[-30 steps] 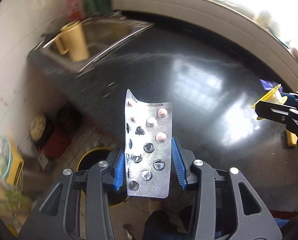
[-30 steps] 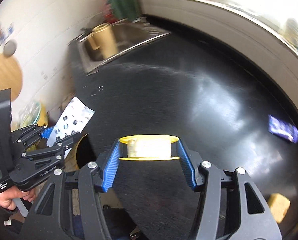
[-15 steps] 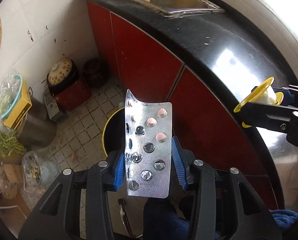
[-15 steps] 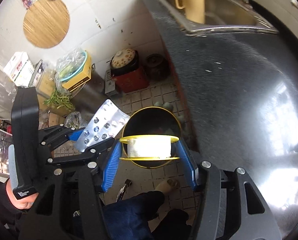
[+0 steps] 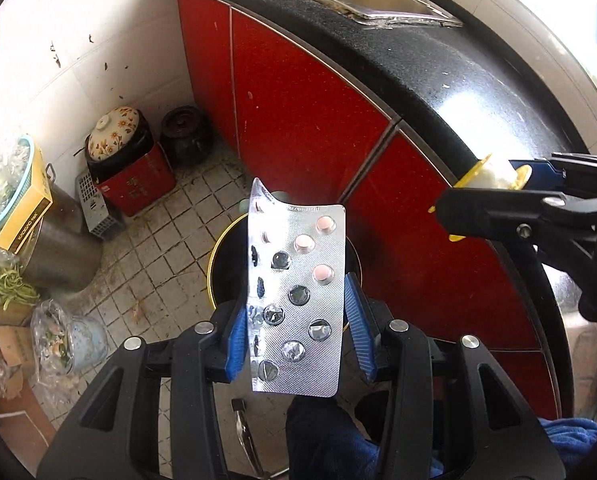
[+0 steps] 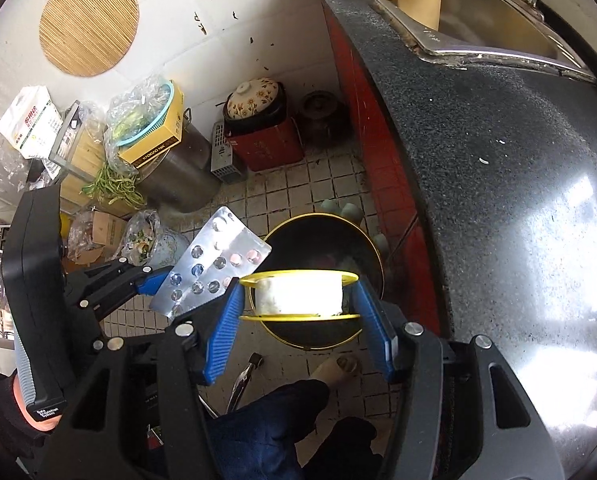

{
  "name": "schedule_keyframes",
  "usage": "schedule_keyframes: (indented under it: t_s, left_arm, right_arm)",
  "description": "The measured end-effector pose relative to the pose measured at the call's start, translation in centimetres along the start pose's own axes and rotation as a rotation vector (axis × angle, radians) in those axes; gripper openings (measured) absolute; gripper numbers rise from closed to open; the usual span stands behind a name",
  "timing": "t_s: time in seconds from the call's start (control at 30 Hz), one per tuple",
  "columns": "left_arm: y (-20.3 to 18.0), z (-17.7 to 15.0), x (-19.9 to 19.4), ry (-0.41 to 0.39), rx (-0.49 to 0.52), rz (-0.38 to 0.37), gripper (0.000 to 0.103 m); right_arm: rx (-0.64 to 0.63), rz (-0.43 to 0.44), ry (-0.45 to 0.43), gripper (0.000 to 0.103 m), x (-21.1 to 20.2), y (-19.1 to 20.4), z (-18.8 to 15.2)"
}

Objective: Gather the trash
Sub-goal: 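Carry blister pack and tape roll over the bin and release both, then swing both open grippers back over the countertop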

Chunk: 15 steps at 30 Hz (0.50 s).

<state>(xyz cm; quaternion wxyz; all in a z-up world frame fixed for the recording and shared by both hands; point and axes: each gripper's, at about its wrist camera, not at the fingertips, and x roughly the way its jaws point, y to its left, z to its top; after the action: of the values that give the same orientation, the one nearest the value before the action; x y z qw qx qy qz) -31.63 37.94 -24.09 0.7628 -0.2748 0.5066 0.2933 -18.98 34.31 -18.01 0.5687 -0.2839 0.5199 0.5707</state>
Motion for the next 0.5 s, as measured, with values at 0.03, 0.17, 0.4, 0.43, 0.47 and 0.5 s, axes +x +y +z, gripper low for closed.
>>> schedule_keyframes:
  t_s: [0.03,0.17,0.4,0.43,0.47,0.5]
  left_arm:
    - [-0.1,0.0,-0.1,-0.006,0.008,0.005,0.043]
    - [0.0,0.0,-0.1,-0.012,0.014,0.011,0.057]
    - [-0.1,0.0,-0.7,-0.036,0.019,0.017,0.072]
    - [-0.3,0.0,-0.8,-0.038,0.024,0.019,0.074]
    - [-0.6,0.0,-1.0,-0.039,0.029,0.022,0.076]
    - [-0.9,0.1,-1.1,-0.043,0.036,0.023,0.076]
  right_arm:
    - [-0.004,0.004,-0.002,0.056,-0.1,0.0,0.1]
    - [0.002,0.0,-0.016,0.066,-0.6,0.0,0.1]
    - [0.044,-0.002,-0.06,0.07,-2.6,-0.8,-0.3]
    - [0.06,-0.002,-0.071,0.07,-3.3,-1.2,-0.6]
    - [0.071,-0.001,-0.081,0.072,-3.9,-1.5,-0.9]
    - [0.085,-0.005,-0.093,0.073,-4.6,-1.9,-1.1]
